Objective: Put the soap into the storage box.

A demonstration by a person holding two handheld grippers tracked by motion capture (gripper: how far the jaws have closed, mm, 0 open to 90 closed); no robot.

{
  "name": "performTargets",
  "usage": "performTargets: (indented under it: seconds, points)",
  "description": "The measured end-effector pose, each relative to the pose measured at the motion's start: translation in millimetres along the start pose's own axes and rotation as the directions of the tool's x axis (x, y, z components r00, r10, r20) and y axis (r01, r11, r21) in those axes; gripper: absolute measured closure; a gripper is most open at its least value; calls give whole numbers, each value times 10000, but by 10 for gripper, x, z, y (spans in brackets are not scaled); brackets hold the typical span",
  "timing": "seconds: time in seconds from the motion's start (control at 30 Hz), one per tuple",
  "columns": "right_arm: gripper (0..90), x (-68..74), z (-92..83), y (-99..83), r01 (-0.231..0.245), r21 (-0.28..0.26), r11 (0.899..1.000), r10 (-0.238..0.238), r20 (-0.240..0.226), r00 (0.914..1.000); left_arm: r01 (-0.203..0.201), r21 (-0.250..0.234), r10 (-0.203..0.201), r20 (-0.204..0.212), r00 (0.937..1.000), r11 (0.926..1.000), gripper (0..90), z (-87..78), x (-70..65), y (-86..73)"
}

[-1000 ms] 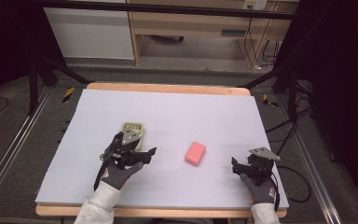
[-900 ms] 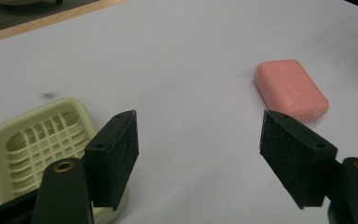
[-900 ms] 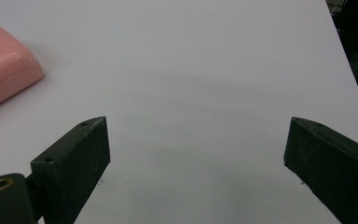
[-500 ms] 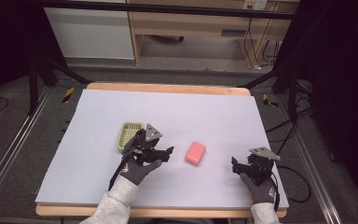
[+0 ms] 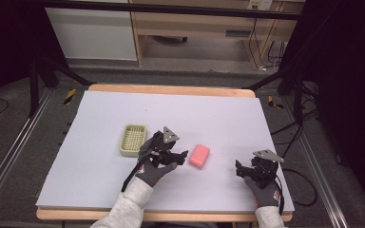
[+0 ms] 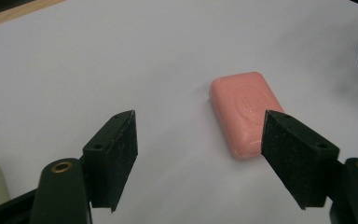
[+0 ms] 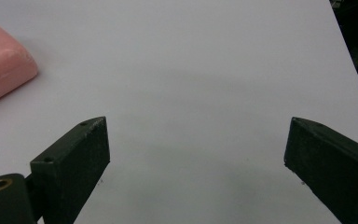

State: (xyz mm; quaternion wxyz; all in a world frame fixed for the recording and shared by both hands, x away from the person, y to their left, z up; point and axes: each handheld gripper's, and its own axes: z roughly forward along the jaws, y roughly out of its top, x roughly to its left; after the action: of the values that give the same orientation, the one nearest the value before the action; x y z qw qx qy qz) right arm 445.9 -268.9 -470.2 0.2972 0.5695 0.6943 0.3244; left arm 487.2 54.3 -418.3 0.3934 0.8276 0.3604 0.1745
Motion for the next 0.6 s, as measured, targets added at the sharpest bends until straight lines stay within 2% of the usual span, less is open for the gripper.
performTargets:
  seconds: [0.6]
  points:
    - [70,13,8,4,-36,100,9999,36,-71,10000,-297,382,282,392,9988,9988,272,314,-243,72]
